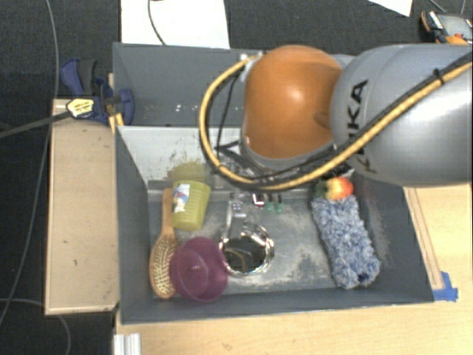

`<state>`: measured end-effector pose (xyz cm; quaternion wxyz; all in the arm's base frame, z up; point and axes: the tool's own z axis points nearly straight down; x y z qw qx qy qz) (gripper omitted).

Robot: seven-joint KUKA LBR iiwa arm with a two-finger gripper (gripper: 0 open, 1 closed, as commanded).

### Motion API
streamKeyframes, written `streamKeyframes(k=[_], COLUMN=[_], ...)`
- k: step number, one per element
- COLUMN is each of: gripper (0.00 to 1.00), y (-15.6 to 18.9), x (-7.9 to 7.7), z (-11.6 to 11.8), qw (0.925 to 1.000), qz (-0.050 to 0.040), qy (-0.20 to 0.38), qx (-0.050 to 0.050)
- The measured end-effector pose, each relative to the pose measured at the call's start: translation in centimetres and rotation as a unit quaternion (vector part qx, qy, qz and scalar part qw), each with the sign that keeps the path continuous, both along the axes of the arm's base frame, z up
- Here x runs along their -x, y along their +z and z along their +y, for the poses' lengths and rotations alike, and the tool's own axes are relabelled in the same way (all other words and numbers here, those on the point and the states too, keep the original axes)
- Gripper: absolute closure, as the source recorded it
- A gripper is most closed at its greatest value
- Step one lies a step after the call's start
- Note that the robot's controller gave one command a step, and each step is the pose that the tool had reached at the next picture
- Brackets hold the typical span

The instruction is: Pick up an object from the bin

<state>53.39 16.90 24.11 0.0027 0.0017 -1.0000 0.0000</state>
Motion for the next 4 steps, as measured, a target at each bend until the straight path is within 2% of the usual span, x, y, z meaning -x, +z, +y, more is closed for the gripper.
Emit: streamKeyframes(k=[1, 2, 3, 4], gripper=[0.0, 0.0, 0.0, 0.0], y=[0.4, -13.3, -8.7, -14.2], x=[-0.2, -0.2, 0.7, -2.6], z=[-0.1, -5.8, -8.6, -8.9], qw=[1.0, 0.9976, 0.9954, 0.9981], qz=[-0.0038, -0.0058, -0.0095, -0.0027], qy=[-0.003, 0.069, 0.096, 0.061], qx=[-0.001, -0.001, -0.002, -0.001])
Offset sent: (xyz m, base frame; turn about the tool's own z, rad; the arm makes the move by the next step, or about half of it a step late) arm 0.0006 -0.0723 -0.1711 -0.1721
